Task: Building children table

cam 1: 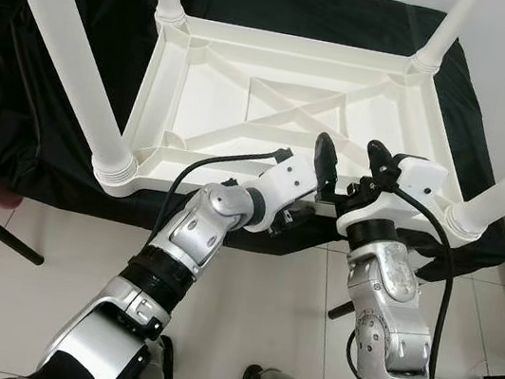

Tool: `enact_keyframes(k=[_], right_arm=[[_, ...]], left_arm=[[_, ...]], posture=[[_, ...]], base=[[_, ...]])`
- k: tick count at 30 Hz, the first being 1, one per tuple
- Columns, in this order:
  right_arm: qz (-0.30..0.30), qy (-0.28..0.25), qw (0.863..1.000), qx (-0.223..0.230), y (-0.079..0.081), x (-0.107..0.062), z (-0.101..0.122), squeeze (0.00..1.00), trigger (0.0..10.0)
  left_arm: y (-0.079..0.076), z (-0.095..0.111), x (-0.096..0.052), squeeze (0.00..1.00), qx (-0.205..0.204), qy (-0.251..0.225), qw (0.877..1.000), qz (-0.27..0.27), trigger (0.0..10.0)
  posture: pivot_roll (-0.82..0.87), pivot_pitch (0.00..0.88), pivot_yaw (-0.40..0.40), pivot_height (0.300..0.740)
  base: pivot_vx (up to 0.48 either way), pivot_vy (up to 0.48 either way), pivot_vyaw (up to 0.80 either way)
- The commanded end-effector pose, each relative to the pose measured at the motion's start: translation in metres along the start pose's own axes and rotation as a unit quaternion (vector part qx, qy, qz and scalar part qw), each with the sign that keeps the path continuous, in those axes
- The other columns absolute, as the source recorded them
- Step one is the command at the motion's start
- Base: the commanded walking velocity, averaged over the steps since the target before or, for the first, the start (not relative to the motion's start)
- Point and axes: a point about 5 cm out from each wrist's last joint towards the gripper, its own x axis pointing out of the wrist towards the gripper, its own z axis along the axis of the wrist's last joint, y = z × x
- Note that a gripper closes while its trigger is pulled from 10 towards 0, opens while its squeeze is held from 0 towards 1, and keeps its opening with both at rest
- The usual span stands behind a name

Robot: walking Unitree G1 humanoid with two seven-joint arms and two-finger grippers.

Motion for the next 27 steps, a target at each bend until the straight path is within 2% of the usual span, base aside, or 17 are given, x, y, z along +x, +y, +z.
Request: enact_keyframes(k=[1, 4, 5, 6, 8, 9, 10, 11, 12, 16, 20, 26, 27], right_arm=[[-0.002, 0.010, 1.000, 0.002, 0.000, -0.002, -0.002, 0.00, 10.0], [-0.003, 0.011, 1.000, 0.001, 0.001, -0.002, -0.003, 0.00, 10.0], [-0.004, 0.011, 1.000, 0.001, 0.001, -0.002, -0.003, 0.00, 10.0], [-0.005, 0.012, 1.000, 0.001, 0.001, -0.002, -0.003, 0.00, 10.0], [-0.005, 0.012, 1.000, 0.001, 0.001, -0.002, -0.003, 0.00, 10.0], [-0.006, 0.013, 1.000, -0.001, 0.001, -0.002, -0.003, 0.00, 10.0], [-0.006, 0.013, 1.000, -0.001, 0.001, -0.002, -0.003, 0.00, 10.0], [-0.007, 0.014, 1.000, -0.001, 0.001, -0.002, -0.003, 0.00, 10.0], [-0.008, 0.015, 1.000, -0.002, 0.001, -0.002, -0.003, 0.00, 10.0], [-0.012, 0.016, 1.000, 0.000, 0.003, -0.003, -0.003, 0.00, 10.0], [-0.014, 0.018, 1.000, 0.000, 0.004, -0.003, -0.003, 0.00, 10.0], [-0.013, 0.020, 1.000, -0.001, 0.004, -0.003, -0.004, 0.00, 10.0], [-0.011, 0.021, 1.000, -0.001, 0.005, -0.004, -0.004, 0.00, 10.0]], left_arm=[[0.017, -0.015, -0.001, 0.00, 0.002, 0.043, 0.985, 0.168, 10.0], [0.022, -0.017, -0.001, 0.00, 0.000, 0.050, 0.982, 0.183, 10.0], [0.027, -0.018, -0.003, 0.00, -0.007, 0.055, 0.979, 0.195, 8.9], [0.035, -0.019, -0.004, 0.00, -0.012, 0.061, 0.975, 0.212, 4.9], [0.035, -0.019, -0.004, 0.00, -0.012, 0.061, 0.975, 0.212, 4.9], [0.042, -0.020, -0.007, 0.00, -0.022, 0.064, 0.971, 0.230, 0.9], [0.042, -0.020, -0.007, 0.00, -0.022, 0.064, 0.971, 0.230, 0.9], [0.052, -0.020, -0.010, 0.00, -0.038, 0.063, 0.965, 0.251, 0.0], [0.059, -0.021, -0.013, 0.00, -0.047, 0.062, 0.960, 0.268, 0.0], [0.086, -0.020, -0.025, 0.00, -0.040, 0.071, 0.941, 0.329, 0.0], [0.096, -0.021, -0.030, 0.00, -0.024, 0.079, 0.935, 0.345, 0.0], [0.106, -0.024, -0.036, 0.00, -0.023, 0.085, 0.929, 0.359, 0.0], [0.111, -0.026, -0.040, 0.00, -0.025, 0.089, 0.925, 0.369, 0.0]], posture=[[-0.08, 0.170, 0.012, 0.740], [-0.08, 0.171, 0.013, 0.740], [-0.08, 0.171, 0.012, 0.740], [-0.08, 0.171, 0.012, 0.740], [-0.08, 0.171, 0.012, 0.740], [-0.08, 0.171, 0.013, 0.740], [-0.08, 0.171, 0.013, 0.740], [-0.08, 0.171, 0.012, 0.740], [-0.08, 0.171, 0.012, 0.740], [-0.08, 0.173, 0.011, 0.740], [-0.08, 0.173, 0.011, 0.740], [-0.08, 0.177, 0.009, 0.740], [-0.08, 0.178, 0.009, 0.740]], base=[[0.000, 0.000, 0.00], [0.000, 0.000, 0.00], [0.000, 0.000, 0.00], [0.000, 0.000, 0.00], [0.000, 0.000, 0.00], [0.000, 0.000, 0.00], [0.000, 0.000, 0.00], [0.000, 0.000, 0.00], [0.000, 0.000, 0.00], [0.000, 0.000, 0.00], [0.000, 0.000, 0.00], [0.000, 0.000, 0.00], [0.000, 0.000, 0.00]])
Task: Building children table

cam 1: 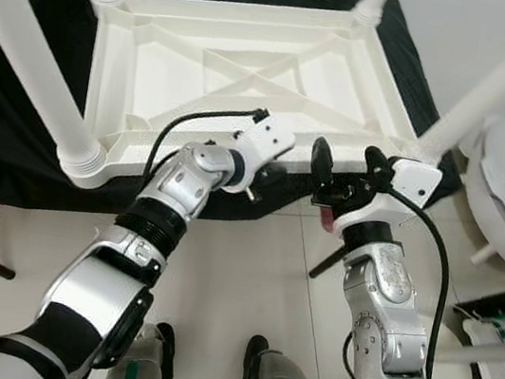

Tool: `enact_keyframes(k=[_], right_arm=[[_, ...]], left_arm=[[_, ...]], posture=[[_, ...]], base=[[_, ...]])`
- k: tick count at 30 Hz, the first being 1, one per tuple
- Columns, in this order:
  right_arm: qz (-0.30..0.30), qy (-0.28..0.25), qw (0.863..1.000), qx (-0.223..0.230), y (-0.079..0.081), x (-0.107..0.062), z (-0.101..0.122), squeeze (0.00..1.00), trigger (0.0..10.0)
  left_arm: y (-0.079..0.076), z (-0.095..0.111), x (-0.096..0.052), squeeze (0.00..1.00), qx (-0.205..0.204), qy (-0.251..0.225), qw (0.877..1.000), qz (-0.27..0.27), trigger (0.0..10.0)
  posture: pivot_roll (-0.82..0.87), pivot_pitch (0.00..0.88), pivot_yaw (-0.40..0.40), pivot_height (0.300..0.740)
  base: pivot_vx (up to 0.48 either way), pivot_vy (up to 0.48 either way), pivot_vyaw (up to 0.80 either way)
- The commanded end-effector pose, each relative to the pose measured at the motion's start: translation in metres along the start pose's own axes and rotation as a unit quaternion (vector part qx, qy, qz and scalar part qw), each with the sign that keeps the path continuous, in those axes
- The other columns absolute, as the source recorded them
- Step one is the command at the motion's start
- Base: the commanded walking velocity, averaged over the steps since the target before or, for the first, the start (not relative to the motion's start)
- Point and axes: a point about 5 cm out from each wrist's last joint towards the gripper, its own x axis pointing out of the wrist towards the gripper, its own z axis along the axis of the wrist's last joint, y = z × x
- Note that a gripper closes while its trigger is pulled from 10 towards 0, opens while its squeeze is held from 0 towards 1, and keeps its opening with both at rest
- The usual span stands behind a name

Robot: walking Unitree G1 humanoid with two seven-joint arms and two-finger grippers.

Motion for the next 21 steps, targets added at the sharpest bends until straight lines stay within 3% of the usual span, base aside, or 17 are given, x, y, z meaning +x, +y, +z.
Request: enact_keyframes(k=[1, 4, 5, 6, 7, 14, 21], right_arm=[[0.003, 0.003, 1.000, -0.002, 0.002, -0.003, 0.001, 0.00, 10.0], [0.006, 0.004, 1.000, -0.002, 0.004, -0.003, 0.000, 0.00, 10.0], [0.010, 0.006, 1.000, -0.002, 0.005, -0.003, 0.000, 0.00, 10.0], [0.010, 0.006, 1.000, -0.002, 0.005, -0.003, 0.000, 0.00, 10.0], [0.015, 0.007, 1.000, -0.002, 0.007, -0.004, -0.001, 0.00, 10.0], [0.025, 0.011, 1.000, 0.002, 0.011, -0.006, -0.002, 0.00, 10.0], [0.027, 0.014, 1.000, 0.005, 0.014, -0.006, -0.004, 0.00, 10.0]], left_arm=[[0.052, -0.023, -0.024, 0.00, -0.027, 0.043, 0.948, 0.313, 0.0], [0.058, -0.025, -0.026, 0.00, -0.029, 0.045, 0.946, 0.319, 0.0], [0.057, -0.022, -0.025, 0.00, -0.027, 0.039, 0.949, 0.312, 6.9], [0.057, -0.022, -0.025, 0.00, -0.027, 0.039, 0.949, 0.312, 6.9], [0.054, -0.018, -0.022, 0.00, -0.025, 0.030, 0.953, 0.300, 10.0], [0.043, -0.004, -0.016, 0.00, -0.034, -0.003, 0.961, 0.275, 10.0], [0.050, -0.003, -0.018, 0.00, -0.043, 0.001, 0.951, 0.305, 10.0]], posture=[[-0.08, 0.178, 0.009, 0.740], [-0.08, 0.178, 0.009, 0.740], [-0.08, 0.178, 0.009, 0.740], [-0.08, 0.178, 0.009, 0.740], [-0.08, 0.173, 0.010, 0.740], [-0.07, 0.168, 0.010, 0.740], [-0.07, 0.156, 0.013, 0.740]], base=[[0.000, 0.000, 0.00], [0.000, 0.000, 0.00], [0.000, 0.000, 0.00], [0.000, 0.000, 0.00], [0.000, 0.000, 0.00], [0.000, 0.000, 0.00], [0.000, 0.000, 0.00]])
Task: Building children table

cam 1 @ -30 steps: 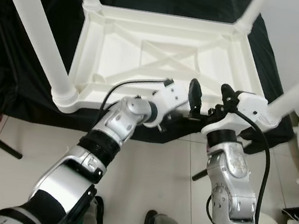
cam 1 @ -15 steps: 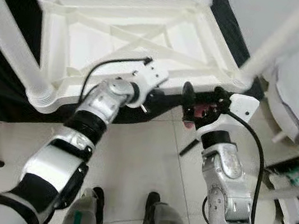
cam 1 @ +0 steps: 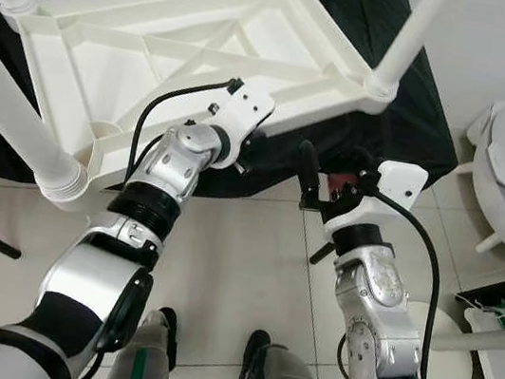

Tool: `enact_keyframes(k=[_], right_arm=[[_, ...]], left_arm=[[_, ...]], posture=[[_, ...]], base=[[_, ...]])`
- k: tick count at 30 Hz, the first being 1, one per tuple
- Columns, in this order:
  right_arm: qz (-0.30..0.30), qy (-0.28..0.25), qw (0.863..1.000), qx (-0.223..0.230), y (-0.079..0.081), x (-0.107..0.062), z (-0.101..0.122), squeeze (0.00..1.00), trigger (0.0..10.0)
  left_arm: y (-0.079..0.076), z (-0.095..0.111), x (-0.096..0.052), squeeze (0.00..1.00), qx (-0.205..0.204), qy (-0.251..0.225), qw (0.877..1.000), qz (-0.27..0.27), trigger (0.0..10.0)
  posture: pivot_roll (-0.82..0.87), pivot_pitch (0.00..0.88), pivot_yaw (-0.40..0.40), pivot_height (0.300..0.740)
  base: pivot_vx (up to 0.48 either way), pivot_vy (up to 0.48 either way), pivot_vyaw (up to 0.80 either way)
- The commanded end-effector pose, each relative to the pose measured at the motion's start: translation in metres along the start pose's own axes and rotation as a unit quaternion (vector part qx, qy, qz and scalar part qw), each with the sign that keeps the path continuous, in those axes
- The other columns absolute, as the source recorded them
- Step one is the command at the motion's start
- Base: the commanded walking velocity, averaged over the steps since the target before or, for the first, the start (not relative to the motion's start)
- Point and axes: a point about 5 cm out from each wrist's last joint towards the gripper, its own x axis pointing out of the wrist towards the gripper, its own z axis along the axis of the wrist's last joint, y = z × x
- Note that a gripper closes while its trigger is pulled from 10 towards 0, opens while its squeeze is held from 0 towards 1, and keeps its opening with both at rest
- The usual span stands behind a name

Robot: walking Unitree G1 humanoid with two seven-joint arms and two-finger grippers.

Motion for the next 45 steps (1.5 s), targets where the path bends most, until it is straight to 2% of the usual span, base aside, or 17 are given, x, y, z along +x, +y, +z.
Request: enact_keyframes(k=[1, 6, 7, 10, 12, 16, 17, 22, 23, 24, 26, 31, 36, 37, 40, 45], right_arm=[[0.000, 0.008, 1.000, 0.002, 0.001, -0.002, -0.003, 0.00, 10.0], [0.000, 0.008, 1.000, 0.002, 0.002, -0.003, -0.003, 0.00, 10.0], [-0.001, 0.008, 1.000, 0.003, 0.002, -0.003, -0.003, 0.00, 10.0], [-0.001, 0.009, 1.000, 0.003, 0.002, -0.004, -0.003, 0.00, 10.0], [0.000, 0.009, 1.000, 0.004, 0.003, -0.004, -0.004, 0.00, 10.0], [-0.001, 0.009, 1.000, 0.005, 0.004, -0.004, -0.004, 0.00, 10.0], [-0.002, 0.009, 1.000, 0.005, 0.004, -0.004, -0.004, 0.00, 10.0], [-0.002, 0.009, 1.000, 0.006, 0.004, -0.004, -0.004, 0.00, 10.0], [-0.003, 0.008, 1.000, 0.005, 0.004, -0.003, -0.004, 0.00, 10.0], [-0.004, 0.008, 1.000, 0.005, 0.004, -0.003, -0.004, 0.00, 10.0], [-0.005, 0.008, 1.000, 0.005, 0.004, -0.003, -0.004, 0.00, 10.0], [-0.003, 0.008, 1.000, 0.006, 0.004, -0.002, -0.003, 0.00, 10.0], [-0.001, 0.007, 1.000, 0.005, 0.005, -0.002, -0.003, 0.00, 10.0], [-0.002, 0.007, 1.000, 0.005, 0.005, -0.002, -0.003, 0.00, 10.0], [-0.003, 0.007, 1.000, 0.003, 0.004, -0.002, -0.003, 0.00, 10.0], [-0.004, 0.007, 1.000, 0.001, 0.003, -0.002, -0.003, 0.00, 10.0]], left_arm=[[0.022, -0.007, -0.004, 0.00, -0.003, 0.014, 0.978, 0.208, 10.0], [0.027, -0.008, -0.005, 0.00, -0.019, 0.015, 0.975, 0.222, 10.0], [0.033, -0.007, -0.007, 0.00, -0.021, 0.016, 0.970, 0.240, 10.0], [0.037, -0.007, -0.009, 0.00, -0.026, 0.018, 0.968, 0.250, 10.0], [0.047, -0.006, -0.013, 0.00, -0.035, 0.014, 0.960, 0.279, 10.0], [0.054, -0.008, -0.017, 0.00, -0.047, 0.018, 0.953, 0.299, 10.0], [0.062, -0.010, -0.021, 0.00, -0.056, 0.021, 0.946, 0.317, 10.0], [0.071, -0.012, -0.027, 0.00, -0.054, 0.028, 0.937, 0.344, 10.0], [0.077, -0.015, -0.031, 0.00, -0.053, 0.034, 0.929, 0.364, 10.0], [0.089, -0.020, -0.040, 0.00, -0.084, 0.039, 0.911, 0.402, 10.0], [0.093, -0.021, -0.043, 0.00, -0.087, 0.041, 0.907, 0.411, 10.0], [0.095, -0.017, -0.043, 0.00, -0.076, 0.039, 0.909, 0.409, 10.0], [0.088, -0.012, -0.038, 0.00, -0.072, 0.029, 0.917, 0.391, 10.0], [0.086, -0.012, -0.038, 1.00, -0.080, 0.021, 0.917, 0.389, 10.0], [0.083, -0.009, -0.037, 1.00, -0.094, 0.005, 0.921, 0.379, 10.0], [0.081, -0.001, -0.035, 1.00, -0.093, -0.016, 0.927, 0.363, 10.0]], posture=[[-0.07, 0.152, 0.014, 0.740], [-0.07, 0.152, 0.014, 0.740], [-0.08, 0.146, 0.015, 0.740], [-0.08, 0.146, 0.015, 0.740], [-0.08, 0.143, 0.015, 0.740], [-0.08, 0.143, 0.015, 0.740], [-0.08, 0.140, 0.016, 0.740], [-0.08, 0.142, 0.015, 0.740], [-0.08, 0.142, 0.015, 0.740], [-0.08, 0.145, 0.013, 0.740], [-0.08, 0.146, 0.012, 0.740], [-0.07, 0.149, 0.010, 0.740], [-0.07, 0.153, 0.013, 0.740], [-0.08, 0.155, 0.013, 0.740], [-0.07, 0.159, 0.013, 0.740], [-0.07, 0.160, 0.013, 0.740]], base=[[0.000, 0.000, 0.00], [0.000, 0.000, 0.00], [0.000, 0.000, 0.00], [0.000, 0.000, 0.00], [0.000, 0.000, 0.00], [0.000, 0.000, 0.00], [0.000, 0.000, 0.00], [0.000, 0.000, 0.00], [0.000, 0.000, 0.00], [0.000, 0.000, 0.00], [0.000, 0.000, 0.00], [0.000, 0.000, 0.00], [0.000, 0.000, 0.00], [0.000, 0.000, 0.00], [0.000, 0.000, 0.00], [0.000, 0.000, 0.00]])
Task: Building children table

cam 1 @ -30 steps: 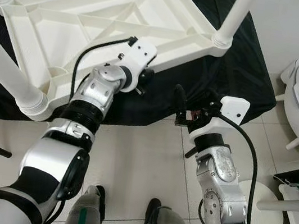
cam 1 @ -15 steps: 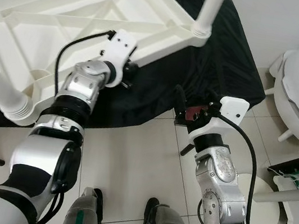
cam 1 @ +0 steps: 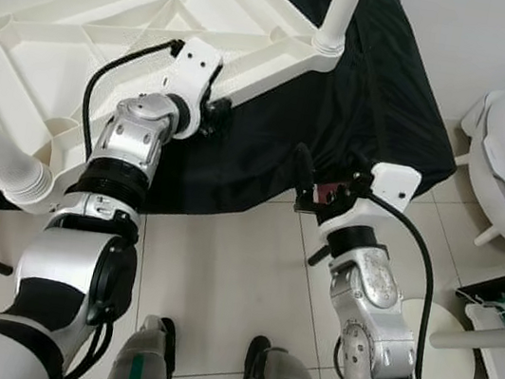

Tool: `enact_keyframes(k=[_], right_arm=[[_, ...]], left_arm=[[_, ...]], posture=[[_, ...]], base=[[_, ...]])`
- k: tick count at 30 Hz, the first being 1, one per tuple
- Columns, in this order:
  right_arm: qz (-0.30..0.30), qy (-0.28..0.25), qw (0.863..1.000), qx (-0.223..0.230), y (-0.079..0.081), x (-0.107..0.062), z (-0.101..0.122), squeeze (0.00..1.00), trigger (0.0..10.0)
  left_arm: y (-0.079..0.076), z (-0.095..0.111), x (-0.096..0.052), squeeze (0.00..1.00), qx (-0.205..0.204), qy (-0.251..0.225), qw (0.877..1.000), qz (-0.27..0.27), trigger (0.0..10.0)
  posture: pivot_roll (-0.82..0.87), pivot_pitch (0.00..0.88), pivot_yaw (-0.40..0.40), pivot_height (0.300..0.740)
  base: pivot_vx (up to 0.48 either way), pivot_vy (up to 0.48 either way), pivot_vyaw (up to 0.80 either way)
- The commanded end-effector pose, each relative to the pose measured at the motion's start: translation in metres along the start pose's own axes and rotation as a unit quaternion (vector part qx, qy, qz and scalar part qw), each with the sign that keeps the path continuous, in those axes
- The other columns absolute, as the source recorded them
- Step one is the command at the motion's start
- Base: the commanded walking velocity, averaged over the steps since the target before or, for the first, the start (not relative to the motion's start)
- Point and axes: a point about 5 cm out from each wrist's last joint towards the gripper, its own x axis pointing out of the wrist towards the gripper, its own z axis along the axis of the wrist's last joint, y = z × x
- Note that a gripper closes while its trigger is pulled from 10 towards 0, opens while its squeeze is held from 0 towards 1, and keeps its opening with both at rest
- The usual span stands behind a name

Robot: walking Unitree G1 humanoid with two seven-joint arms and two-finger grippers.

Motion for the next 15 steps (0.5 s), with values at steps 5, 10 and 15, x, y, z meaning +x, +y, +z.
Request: enact_keyframes(k=[5, 10, 15], right_arm=[[0.000, 0.002, 1.000, -0.005, -0.003, 0.001, -0.001, 0.00, 10.0], [0.002, 0.002, 1.000, -0.012, -0.006, 0.002, -0.002, 0.00, 10.0], [0.010, 0.001, 1.000, -0.024, -0.012, 0.009, -0.004, 0.00, 10.0]], left_arm=[[0.012, 0.016, -0.005, 1.00, -0.015, -0.052, 0.972, 0.229, 10.0], [0.001, 0.023, -0.007, 0.95, -0.019, -0.077, 0.978, 0.193, 10.0], [-0.021, 0.030, -0.020, 0.00, -0.041, -0.140, 0.984, 0.103, 10.0]], posture=[[-0.06, 0.159, 0.009, 0.740], [-0.06, 0.159, 0.009, 0.740], [-0.03, 0.141, -0.006, 0.740]], base=[[0.000, 0.000, 0.00], [0.000, 0.000, 0.00], [0.000, 0.000, 0.00]])
